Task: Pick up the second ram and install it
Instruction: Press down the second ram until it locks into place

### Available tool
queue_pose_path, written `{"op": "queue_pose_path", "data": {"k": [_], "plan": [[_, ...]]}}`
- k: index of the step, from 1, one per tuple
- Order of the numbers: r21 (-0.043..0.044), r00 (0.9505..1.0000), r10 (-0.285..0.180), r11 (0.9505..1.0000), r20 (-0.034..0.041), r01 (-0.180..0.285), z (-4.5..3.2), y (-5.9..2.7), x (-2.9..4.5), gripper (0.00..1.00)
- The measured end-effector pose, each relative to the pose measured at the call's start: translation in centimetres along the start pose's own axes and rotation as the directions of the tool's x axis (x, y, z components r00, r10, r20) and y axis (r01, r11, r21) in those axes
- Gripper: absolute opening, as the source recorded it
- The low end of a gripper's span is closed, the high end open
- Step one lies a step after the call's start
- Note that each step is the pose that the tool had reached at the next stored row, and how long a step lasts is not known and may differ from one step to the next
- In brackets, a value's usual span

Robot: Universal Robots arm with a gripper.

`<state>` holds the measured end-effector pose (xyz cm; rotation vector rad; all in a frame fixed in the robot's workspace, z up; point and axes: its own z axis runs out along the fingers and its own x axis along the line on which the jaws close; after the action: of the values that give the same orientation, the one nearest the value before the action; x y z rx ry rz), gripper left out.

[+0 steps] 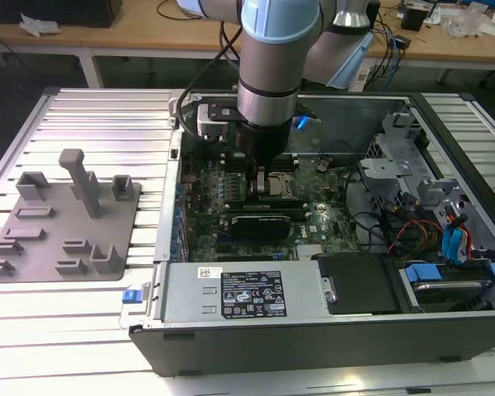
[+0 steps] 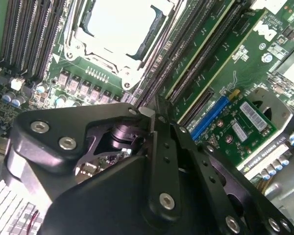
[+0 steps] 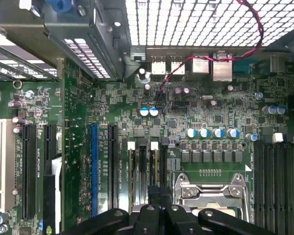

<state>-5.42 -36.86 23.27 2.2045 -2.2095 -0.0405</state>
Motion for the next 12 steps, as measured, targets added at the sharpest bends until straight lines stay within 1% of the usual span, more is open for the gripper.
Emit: {"op": "queue_pose_path", "data": {"k": [1, 3, 5, 6, 7, 9, 12], "plan": [[-0.0005, 1.0000, 0.000, 1.0000, -0.0008, 0.000, -0.76, 0.03, 0.00, 0.08], [-0.0007, 1.0000, 0.000, 1.0000, -0.0011, 0.000, -1.70, 0.01, 0.00, 0.08], [-0.0005, 1.0000, 0.000, 1.0000, -0.0008, 0.000, -1.83, 0.00, -0.01, 0.08], [-0.0008, 1.0000, 0.000, 1.0000, -0.0014, 0.000, -1.84, -0.22, 0.00, 0.08], [-0.0008, 1.0000, 0.000, 1.0000, -0.0012, 0.000, -1.84, -0.57, 0.00, 0.08], [-0.0008, 1.0000, 0.000, 1.0000, -0.0011, 0.000, -1.86, -1.99, -0.01, 0.08], [-0.0011, 1.0000, 0.000, 1.0000, -0.0011, 0.000, -1.91, -3.67, -0.01, 0.08]]}}
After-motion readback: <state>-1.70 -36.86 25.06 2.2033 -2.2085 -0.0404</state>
